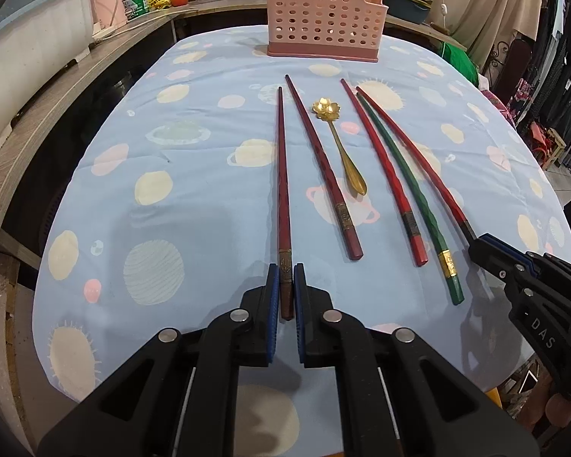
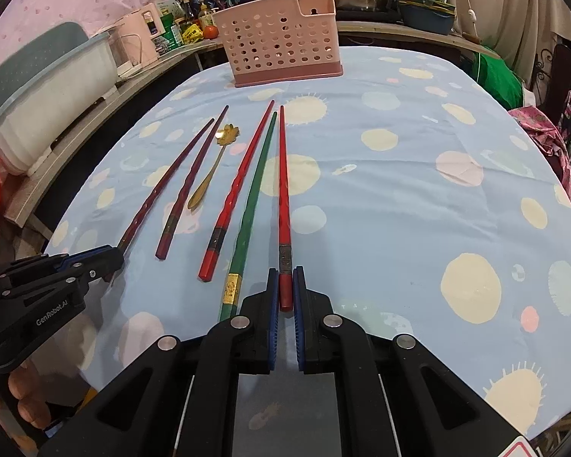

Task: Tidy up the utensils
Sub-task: 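Grasp a dark red chopstick with the left tool while the right tool grasps a red chopstick, then lift both chopsticks, carry them to the pink holder and lower them in, then open both tools to release the chopsticks into the holder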

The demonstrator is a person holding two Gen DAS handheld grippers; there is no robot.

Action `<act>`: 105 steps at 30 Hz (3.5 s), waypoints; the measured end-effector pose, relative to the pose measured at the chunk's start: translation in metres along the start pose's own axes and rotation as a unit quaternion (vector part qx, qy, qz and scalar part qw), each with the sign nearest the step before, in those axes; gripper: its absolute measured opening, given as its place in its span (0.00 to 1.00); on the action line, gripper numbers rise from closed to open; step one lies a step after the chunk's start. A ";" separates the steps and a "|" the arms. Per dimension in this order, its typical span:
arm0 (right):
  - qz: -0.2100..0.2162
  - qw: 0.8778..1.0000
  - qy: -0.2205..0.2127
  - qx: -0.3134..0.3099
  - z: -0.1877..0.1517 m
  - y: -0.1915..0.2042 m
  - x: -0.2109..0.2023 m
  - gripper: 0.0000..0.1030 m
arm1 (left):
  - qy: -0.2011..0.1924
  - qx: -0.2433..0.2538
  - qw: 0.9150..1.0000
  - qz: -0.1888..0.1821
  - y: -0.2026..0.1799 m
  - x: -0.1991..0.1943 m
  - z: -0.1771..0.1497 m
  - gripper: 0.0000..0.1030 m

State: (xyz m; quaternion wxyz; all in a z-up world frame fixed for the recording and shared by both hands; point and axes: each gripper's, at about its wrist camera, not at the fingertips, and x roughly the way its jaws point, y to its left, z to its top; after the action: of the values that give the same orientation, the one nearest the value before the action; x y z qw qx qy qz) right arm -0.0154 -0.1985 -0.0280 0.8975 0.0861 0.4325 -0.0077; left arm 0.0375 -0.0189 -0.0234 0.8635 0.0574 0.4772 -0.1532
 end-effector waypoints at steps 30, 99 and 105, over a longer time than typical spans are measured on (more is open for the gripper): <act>0.032 0.986 -0.163 0.033 0.121 -0.023 -0.104 0.06 | -0.125 -0.013 0.992 -0.017 0.017 -0.101 0.119 0.07; 0.046 0.973 -0.221 0.052 0.383 -0.033 0.023 0.07 | -0.236 -0.032 0.971 -0.003 0.005 -0.025 0.399 0.07; 0.043 0.973 -0.218 0.061 0.378 -0.038 0.023 0.11 | -0.232 -0.024 0.972 -0.002 0.003 -0.023 0.392 0.09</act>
State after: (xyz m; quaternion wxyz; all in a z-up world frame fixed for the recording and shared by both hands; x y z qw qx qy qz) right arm 0.2885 -0.2953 0.1795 0.9628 0.1552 0.2208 -0.0139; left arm 0.3433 -0.1072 0.2070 0.9516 -0.0016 0.2671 -0.1522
